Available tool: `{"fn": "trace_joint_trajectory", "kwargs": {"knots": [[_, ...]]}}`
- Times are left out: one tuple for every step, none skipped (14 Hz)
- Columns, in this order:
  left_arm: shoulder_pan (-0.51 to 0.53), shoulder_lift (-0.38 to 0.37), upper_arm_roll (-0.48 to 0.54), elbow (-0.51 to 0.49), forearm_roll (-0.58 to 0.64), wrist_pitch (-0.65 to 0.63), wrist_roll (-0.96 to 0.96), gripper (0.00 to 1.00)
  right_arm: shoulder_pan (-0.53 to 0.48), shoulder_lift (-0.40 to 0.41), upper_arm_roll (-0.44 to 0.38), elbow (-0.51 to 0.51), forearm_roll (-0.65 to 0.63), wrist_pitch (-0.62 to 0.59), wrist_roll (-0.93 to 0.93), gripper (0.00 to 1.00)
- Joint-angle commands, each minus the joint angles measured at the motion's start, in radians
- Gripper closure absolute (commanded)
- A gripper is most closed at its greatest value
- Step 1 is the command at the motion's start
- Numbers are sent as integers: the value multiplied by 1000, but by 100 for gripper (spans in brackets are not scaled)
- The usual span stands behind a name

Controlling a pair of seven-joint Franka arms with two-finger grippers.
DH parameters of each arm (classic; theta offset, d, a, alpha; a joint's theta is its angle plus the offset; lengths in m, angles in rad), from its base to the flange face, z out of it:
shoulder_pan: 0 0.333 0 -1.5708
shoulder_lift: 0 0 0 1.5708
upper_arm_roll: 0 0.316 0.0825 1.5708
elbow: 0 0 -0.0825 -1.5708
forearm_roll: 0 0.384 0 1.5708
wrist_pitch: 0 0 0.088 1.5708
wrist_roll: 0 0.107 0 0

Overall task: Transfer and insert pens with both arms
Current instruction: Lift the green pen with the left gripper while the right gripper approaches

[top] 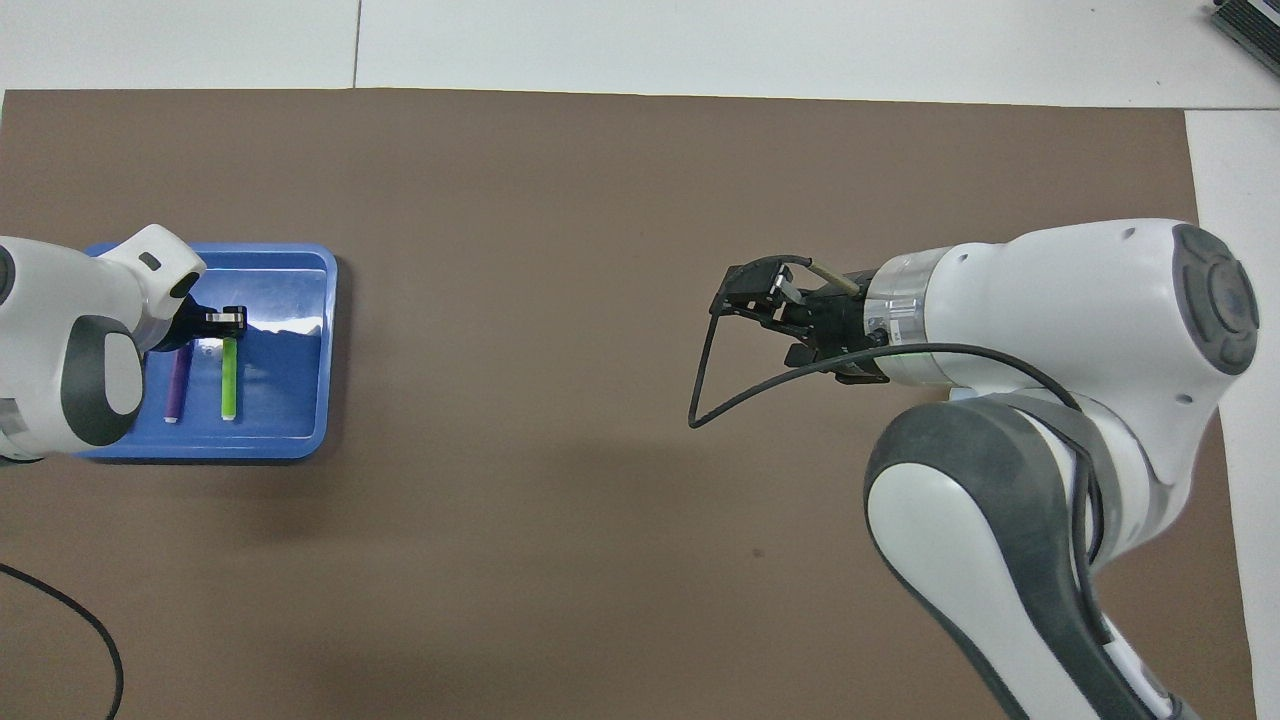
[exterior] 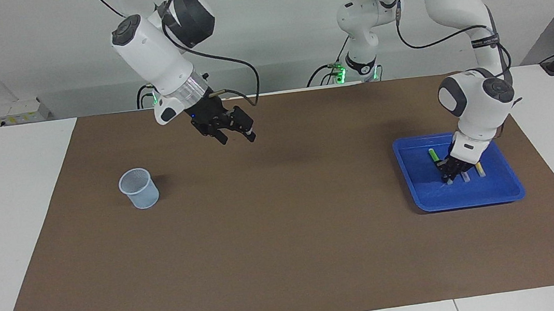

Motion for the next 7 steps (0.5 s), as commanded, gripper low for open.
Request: {"fn": "trace_joint_trajectory", "kwargs": {"knots": [[-8,-26,-7,71,-13,-126,-62,100,26,5,1,-19,26,53,39,0],[-14,-37,-7,88,-13,-159,-93,100,28,7,1,-26,26,59,39,0],[-25,-49,-8,96,-14,-182,-128,100,40,11,1,-29,26,62,39,0],[-33,-64,-10,99,-22,-190,-176,100,41,11,1,-35,26,67,39,0],[-33,-78,-14,99,-55,-193,-231,100,43,11,1,-36,26,79,40,0],[-33,-97,-24,99,-96,-193,-286,100,45,13,1,-36,26,91,51,0],[-33,-114,-25,99,-121,-193,-341,100,46,13,1,-36,26,95,63,0]]}}
